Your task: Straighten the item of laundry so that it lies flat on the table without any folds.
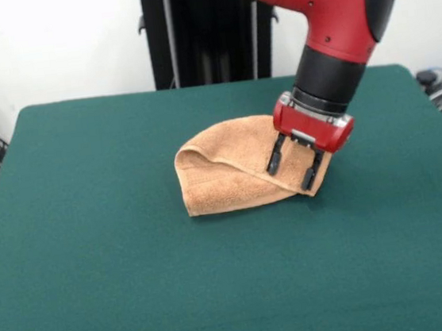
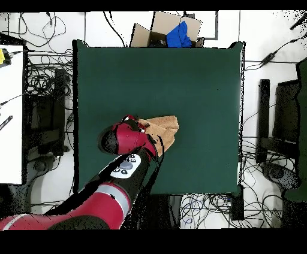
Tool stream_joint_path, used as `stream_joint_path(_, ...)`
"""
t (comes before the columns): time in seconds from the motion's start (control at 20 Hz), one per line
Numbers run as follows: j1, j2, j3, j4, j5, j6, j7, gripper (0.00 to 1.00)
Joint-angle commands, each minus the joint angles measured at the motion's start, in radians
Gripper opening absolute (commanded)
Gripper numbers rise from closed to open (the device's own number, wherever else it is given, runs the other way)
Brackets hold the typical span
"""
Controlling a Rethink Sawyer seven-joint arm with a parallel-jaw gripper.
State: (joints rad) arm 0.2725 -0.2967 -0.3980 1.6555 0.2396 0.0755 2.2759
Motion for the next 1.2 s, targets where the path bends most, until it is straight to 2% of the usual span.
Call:
stream_joint_path(0.05, 0.009, 0.057, 0.041, 0.03, -0.012, -0.029, 0.128, 1.0)
stream_joint_path(0.35, 0.011, 0.045, 0.048, 0.04, -0.008, -0.019, 0.133, 1.0)
stream_joint_path(0.4, 0.01, 0.041, 0.051, 0.042, -0.009, -0.013, 0.132, 0.0)
stream_joint_path(1.0, 0.007, 0.016, 0.072, 0.065, -0.011, 0.009, 0.131, 0.0)
stream_joint_path(1.2, -0.002, -0.032, 0.085, 0.097, -0.022, 0.037, 0.121, 0.0)
